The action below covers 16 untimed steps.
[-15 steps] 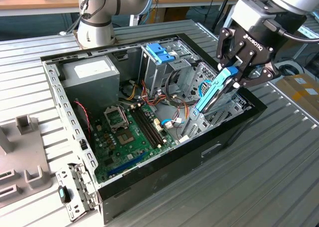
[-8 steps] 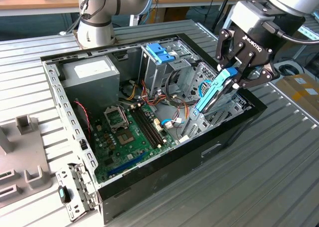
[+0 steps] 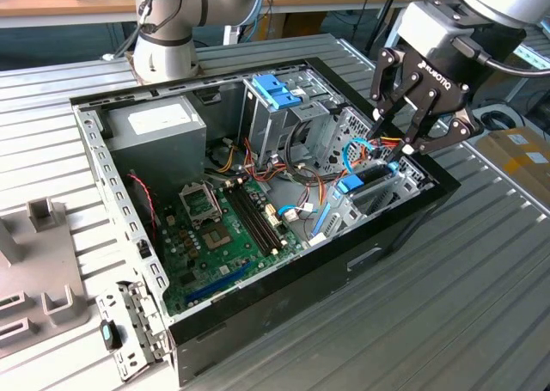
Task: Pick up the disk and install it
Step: 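Insert the disk into the insertion slot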
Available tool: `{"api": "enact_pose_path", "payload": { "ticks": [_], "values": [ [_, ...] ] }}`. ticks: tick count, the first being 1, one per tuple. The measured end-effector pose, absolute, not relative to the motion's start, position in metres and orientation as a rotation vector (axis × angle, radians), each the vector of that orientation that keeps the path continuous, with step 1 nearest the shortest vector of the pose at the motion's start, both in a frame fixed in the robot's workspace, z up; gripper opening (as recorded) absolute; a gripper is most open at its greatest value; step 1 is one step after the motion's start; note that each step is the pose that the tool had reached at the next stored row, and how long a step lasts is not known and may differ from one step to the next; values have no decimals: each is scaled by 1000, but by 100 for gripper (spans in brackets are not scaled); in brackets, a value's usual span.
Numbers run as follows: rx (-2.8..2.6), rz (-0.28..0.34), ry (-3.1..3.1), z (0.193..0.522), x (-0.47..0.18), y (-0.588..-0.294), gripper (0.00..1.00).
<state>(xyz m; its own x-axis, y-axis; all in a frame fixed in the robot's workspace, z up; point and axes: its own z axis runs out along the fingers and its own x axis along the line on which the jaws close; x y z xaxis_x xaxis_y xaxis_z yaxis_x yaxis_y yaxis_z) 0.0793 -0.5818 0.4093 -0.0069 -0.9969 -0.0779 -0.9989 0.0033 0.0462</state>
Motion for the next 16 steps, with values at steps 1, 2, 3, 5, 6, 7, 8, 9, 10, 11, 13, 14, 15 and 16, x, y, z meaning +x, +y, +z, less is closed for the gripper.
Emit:
{"api": "enact_pose_path", "payload": {
  "ticks": [1, 2, 3, 5, 6, 7, 8, 9, 10, 11, 13, 14, 15, 16],
  "values": [
    [-2198, 137, 2209, 409, 79, -582, 45],
    [-2198, 137, 2209, 409, 79, -582, 45],
    [-2198, 137, 2209, 410, 79, -582, 45],
    [-2198, 137, 2209, 414, 79, -582, 45],
    [-2197, 137, 2209, 414, 79, -581, 43],
    [-2197, 138, 2208, 414, 79, -581, 36],
    [-2197, 138, 2208, 414, 79, -581, 36],
    [-2197, 140, 2208, 414, 80, -581, 30],
    [-2196, 143, 2208, 414, 81, -581, 18],
    [-2198, 148, 2209, 413, 84, -581, 18],
    [-2203, 162, 2215, 412, 96, -581, 10],
    [-2205, 166, 2217, 412, 100, -580, 10],
    [-2206, 172, 2220, 411, 106, -580, 10],
    [-2208, 175, 2221, 411, 109, -580, 10]
  ]
}}
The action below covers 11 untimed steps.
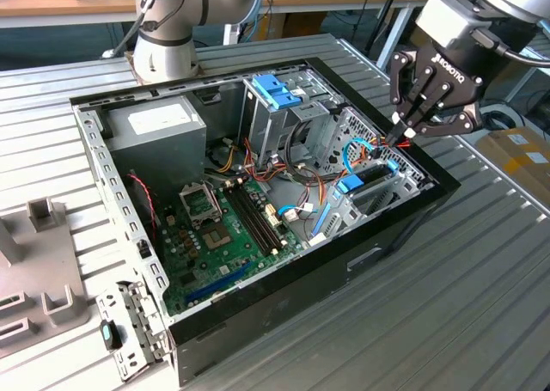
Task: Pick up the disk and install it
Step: 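Insert the disk into the insertion slot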
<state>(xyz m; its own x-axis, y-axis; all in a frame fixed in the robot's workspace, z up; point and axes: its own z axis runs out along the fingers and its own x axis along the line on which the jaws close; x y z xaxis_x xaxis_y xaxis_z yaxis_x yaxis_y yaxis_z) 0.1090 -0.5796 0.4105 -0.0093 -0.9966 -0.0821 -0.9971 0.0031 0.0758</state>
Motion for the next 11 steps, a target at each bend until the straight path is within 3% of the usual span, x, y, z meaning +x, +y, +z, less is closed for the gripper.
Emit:
{"api": "enact_pose_path", "payload": {
  "ticks": [11],
  "values": [
    [-2216, 198, 2232, 407, 142, -566, 10]
  ]
}}
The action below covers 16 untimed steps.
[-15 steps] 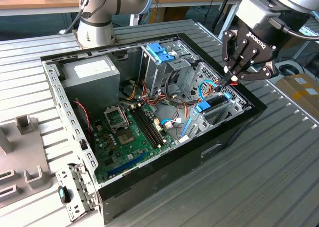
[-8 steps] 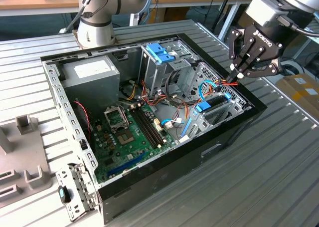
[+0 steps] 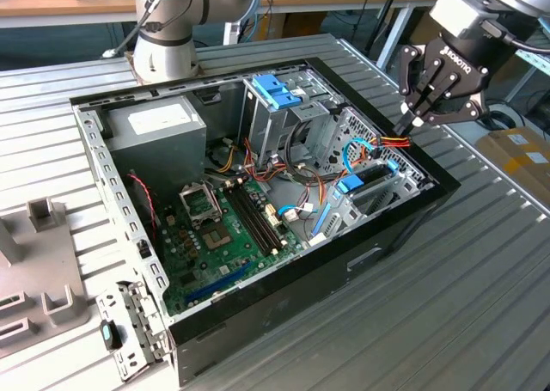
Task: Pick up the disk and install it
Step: 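Insert the disk into the insertion slot, then insert the first disk wire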
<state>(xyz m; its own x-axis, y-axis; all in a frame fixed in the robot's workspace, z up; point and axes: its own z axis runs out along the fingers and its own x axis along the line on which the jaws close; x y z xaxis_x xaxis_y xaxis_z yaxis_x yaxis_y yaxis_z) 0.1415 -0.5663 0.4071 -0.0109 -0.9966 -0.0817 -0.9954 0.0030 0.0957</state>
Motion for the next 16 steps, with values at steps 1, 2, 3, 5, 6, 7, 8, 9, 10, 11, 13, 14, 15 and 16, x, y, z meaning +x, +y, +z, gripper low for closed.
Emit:
{"api": "enact_pose_path", "payload": {
  "ticks": [1, 2, 3, 5, 6, 7, 8, 9, 10, 11, 13, 14, 15, 16],
  "values": [
    [2202, -197, -2218, 407, 142, -566, 10],
    [2202, -197, -2218, 407, 142, -566, 10],
    [2202, -197, -2218, 407, 142, -566, 10],
    [2202, -197, -2218, 407, 142, -566, 10],
    [2202, -197, -2218, 407, 142, -566, 10],
    [2202, -197, -2218, 407, 142, -566, 10],
    [2202, -197, -2218, 407, 142, -566, 10],
    [2202, -197, -2218, 407, 142, -566, 10],
    [2202, -197, -2218, 407, 142, -566, 10],
    [2202, -197, -2218, 407, 142, -566, 10],
    [2202, -197, -2218, 407, 142, -566, 10],
    [2203, -197, -2218, 407, 142, -566, 10],
    [2204, -197, -2216, 407, 142, -566, 10],
    [2206, -197, -2214, 407, 142, -566, 10]
  ]
}}
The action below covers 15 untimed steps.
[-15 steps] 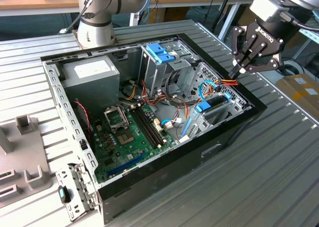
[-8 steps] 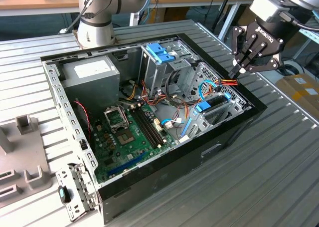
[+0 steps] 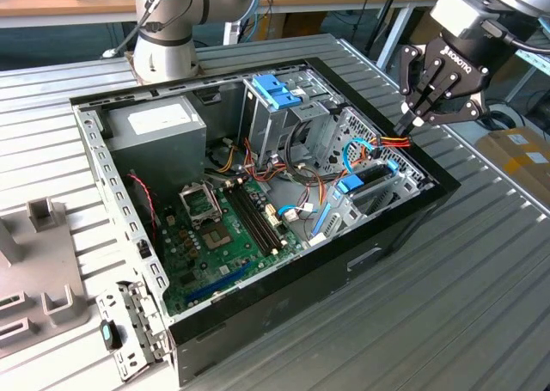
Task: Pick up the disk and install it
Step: 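Insert the first disk wire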
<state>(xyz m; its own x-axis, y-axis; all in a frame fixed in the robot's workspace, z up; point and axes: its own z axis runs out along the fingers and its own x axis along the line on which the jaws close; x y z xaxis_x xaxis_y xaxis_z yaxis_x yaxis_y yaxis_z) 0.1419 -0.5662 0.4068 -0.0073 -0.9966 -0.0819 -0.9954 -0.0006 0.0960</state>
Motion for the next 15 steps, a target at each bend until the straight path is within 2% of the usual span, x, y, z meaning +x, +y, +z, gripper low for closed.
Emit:
{"api": "enact_pose_path", "payload": {
  "ticks": [15],
  "values": [
    [2394, -194, -1991, 407, 142, -566, 10]
  ]
}}
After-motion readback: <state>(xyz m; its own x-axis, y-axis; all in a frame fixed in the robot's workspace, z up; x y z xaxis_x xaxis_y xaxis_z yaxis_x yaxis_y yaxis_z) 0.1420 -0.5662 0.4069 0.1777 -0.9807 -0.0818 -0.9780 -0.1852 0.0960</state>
